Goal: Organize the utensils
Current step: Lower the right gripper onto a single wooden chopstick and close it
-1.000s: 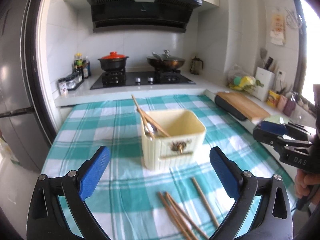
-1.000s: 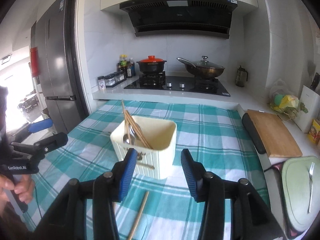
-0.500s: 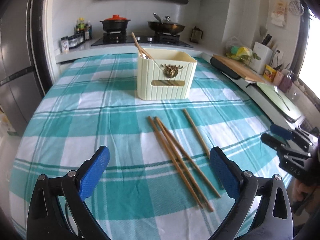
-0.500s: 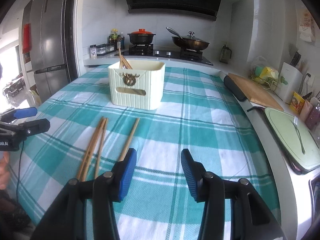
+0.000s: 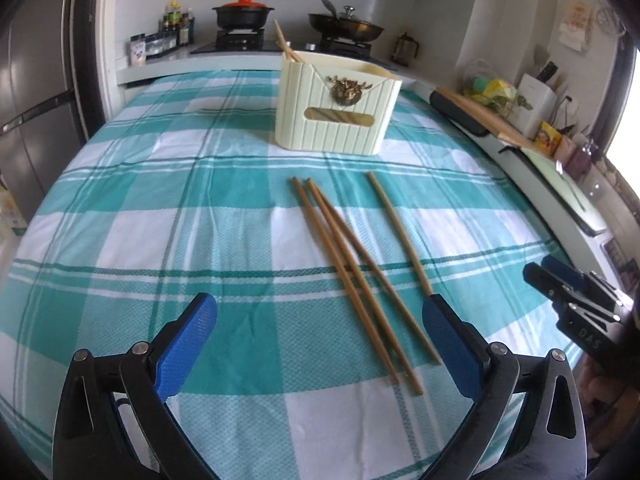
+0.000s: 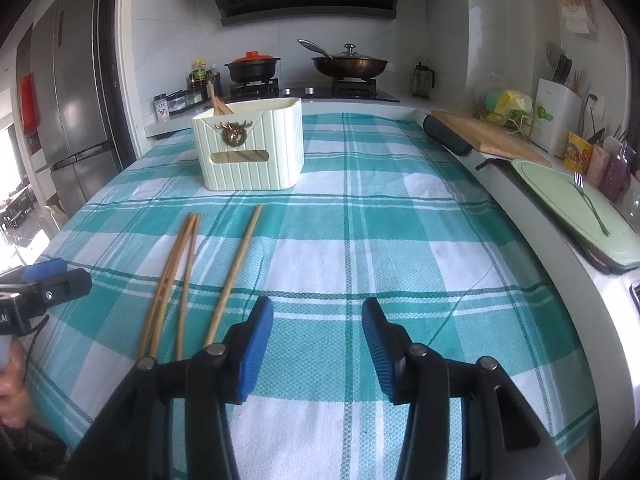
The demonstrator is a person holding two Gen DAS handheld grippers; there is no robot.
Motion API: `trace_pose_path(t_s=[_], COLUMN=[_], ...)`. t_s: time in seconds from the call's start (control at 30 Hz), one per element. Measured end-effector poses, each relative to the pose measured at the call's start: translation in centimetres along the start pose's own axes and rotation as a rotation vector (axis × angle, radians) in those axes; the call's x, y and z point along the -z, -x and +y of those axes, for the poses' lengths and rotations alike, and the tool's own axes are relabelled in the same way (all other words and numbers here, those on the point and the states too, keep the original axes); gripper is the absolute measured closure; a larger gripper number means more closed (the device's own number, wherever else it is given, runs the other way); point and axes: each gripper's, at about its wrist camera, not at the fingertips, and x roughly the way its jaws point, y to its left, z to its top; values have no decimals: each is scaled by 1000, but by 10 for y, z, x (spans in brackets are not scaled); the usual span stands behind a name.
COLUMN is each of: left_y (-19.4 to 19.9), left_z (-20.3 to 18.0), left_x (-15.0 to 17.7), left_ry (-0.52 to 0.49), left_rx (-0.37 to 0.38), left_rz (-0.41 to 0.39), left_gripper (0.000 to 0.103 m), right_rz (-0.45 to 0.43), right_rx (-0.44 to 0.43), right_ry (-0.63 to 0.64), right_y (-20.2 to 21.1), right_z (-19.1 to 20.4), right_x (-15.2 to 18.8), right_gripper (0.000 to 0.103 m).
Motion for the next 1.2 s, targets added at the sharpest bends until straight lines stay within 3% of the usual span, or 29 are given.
trace_pose_path(t_s=[0.3, 0.6, 1.2], left_y=[-30, -56, -73], left_z=[5, 3, 1], left_x=[-3, -8, -9], left_ry=[31, 18, -20], left_rx=[-48, -135, -209], left_rz=[63, 99, 132], left_gripper=[1, 1, 1], right_rz=[74, 108, 175], right_rx=[-72, -161, -192], right_ry=[-26, 36, 94], right_y=[-27, -53, -79], right_z=[8, 41, 62], right_x=[3, -12, -13], right_gripper=[56, 66, 68])
